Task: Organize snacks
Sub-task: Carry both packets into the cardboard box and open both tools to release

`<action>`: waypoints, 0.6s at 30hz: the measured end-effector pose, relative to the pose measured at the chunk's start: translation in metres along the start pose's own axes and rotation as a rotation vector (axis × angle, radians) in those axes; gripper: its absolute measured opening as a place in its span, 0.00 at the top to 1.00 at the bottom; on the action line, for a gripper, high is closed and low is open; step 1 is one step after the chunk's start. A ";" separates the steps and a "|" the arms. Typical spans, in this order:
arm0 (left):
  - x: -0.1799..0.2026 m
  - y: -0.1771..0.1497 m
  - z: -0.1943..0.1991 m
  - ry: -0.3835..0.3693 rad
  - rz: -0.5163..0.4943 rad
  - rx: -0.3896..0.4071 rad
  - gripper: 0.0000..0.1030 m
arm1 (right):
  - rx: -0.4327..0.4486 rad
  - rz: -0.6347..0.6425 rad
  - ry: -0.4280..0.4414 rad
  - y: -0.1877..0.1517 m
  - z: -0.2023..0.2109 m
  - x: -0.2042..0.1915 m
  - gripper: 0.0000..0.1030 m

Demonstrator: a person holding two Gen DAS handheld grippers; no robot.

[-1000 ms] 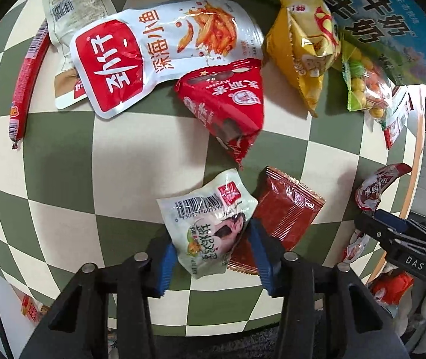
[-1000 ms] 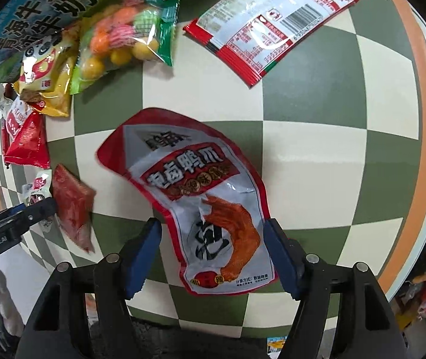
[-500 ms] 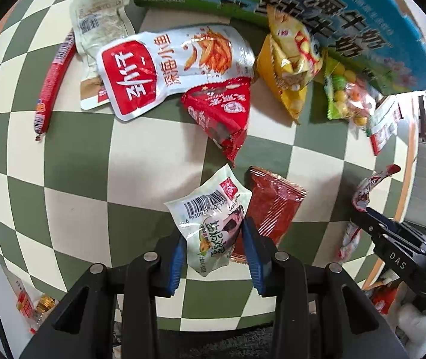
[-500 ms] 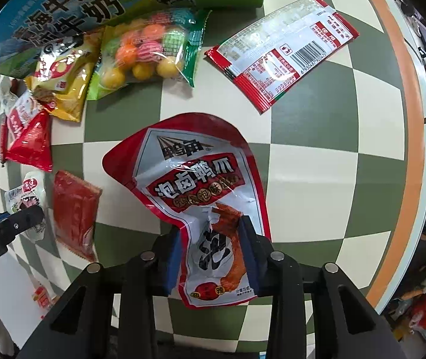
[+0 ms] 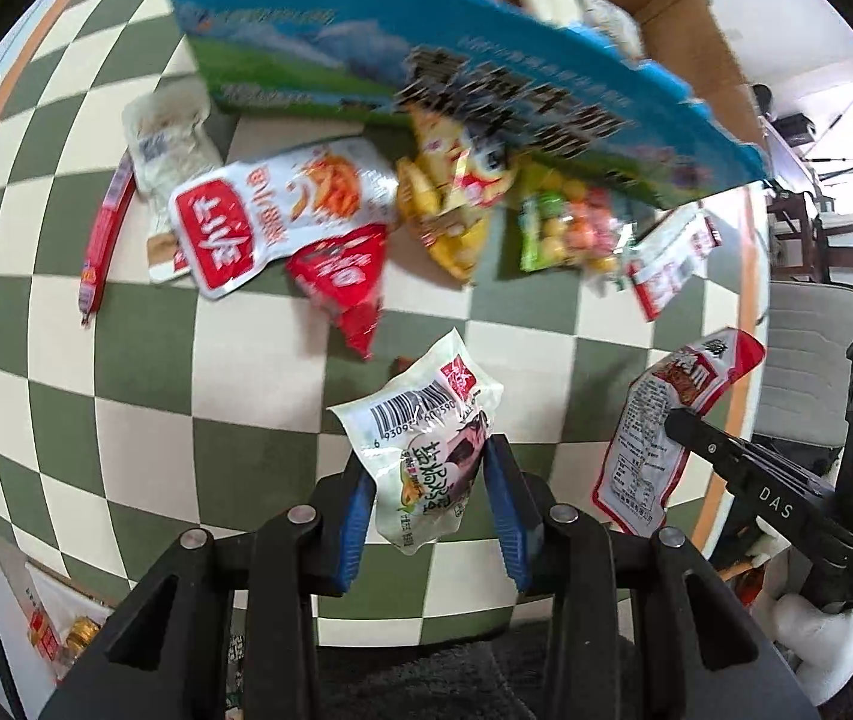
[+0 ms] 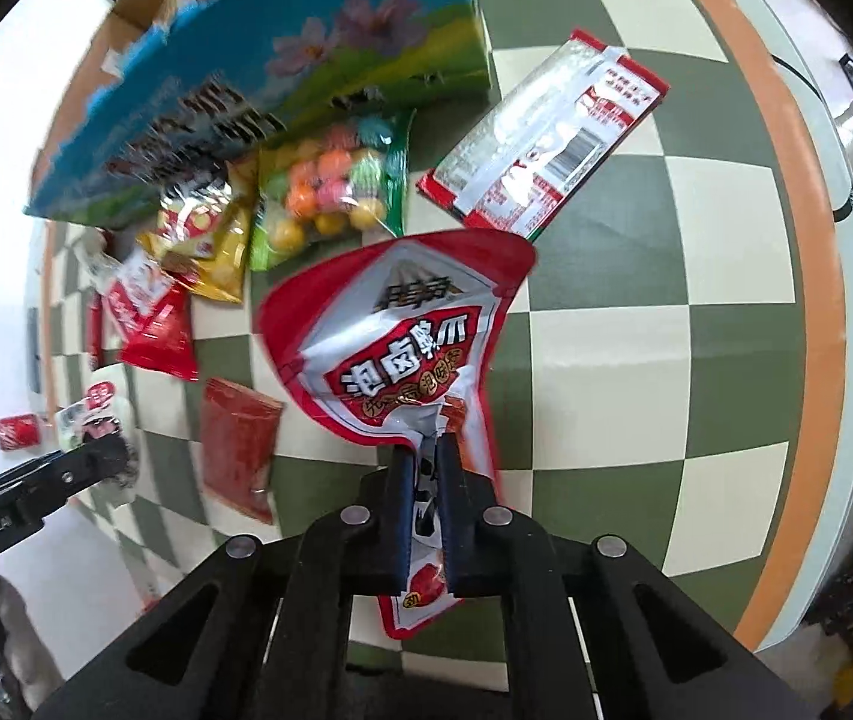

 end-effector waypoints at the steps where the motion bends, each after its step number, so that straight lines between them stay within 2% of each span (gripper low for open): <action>1: 0.004 0.003 -0.001 -0.004 -0.004 0.005 0.68 | 0.011 -0.006 0.011 0.001 0.005 0.002 0.95; 5: 0.022 0.010 -0.001 -0.026 -0.022 0.022 0.68 | 0.041 -0.023 0.052 0.006 0.022 0.004 0.95; 10: 0.043 0.026 0.022 -0.061 -0.052 0.059 0.68 | 0.066 -0.056 0.123 0.015 0.043 -0.002 0.95; 18: 0.080 0.085 0.073 -0.118 -0.119 0.163 0.68 | 0.170 -0.018 0.230 0.054 0.112 -0.037 0.95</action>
Point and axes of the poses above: each gripper's, at about its wrist camera, not at the fingertips, and z roughly against the way its jaws point, x to its right, y to its top, the point moved 5 cm from there along -z, roughly the way its jaws point, and after that the axes turned 12 degrees about x, right-handed, at the moved point
